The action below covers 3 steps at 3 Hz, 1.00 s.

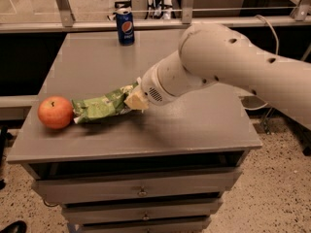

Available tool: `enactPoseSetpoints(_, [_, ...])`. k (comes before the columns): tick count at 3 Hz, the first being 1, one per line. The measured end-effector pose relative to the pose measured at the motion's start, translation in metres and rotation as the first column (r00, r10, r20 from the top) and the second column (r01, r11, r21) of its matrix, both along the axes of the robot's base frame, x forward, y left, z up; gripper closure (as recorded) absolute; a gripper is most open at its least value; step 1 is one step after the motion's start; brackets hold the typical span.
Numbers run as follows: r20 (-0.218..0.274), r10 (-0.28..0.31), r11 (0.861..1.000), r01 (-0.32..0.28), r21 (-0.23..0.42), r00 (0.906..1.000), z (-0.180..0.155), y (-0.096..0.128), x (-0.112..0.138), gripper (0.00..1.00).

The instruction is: Move green jalapeno chip bag near apple

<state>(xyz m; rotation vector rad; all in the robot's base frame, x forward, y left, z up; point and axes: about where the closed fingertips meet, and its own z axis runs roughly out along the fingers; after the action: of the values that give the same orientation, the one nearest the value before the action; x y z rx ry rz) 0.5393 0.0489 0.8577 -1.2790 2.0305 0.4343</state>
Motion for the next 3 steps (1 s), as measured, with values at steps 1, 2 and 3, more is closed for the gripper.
enactPoseSetpoints(1, [-0.031, 0.005, 1.0, -0.005, -0.002, 0.9995, -0.008, 0.0, 0.001, 0.36])
enactPoseSetpoints(2, [-0.046, 0.007, 1.0, -0.007, -0.01, 0.9989, -0.011, -0.003, 0.004, 0.13])
enactPoseSetpoints(3, [-0.052, 0.008, 1.0, -0.01, -0.027, 0.9986, -0.012, -0.014, 0.013, 0.0])
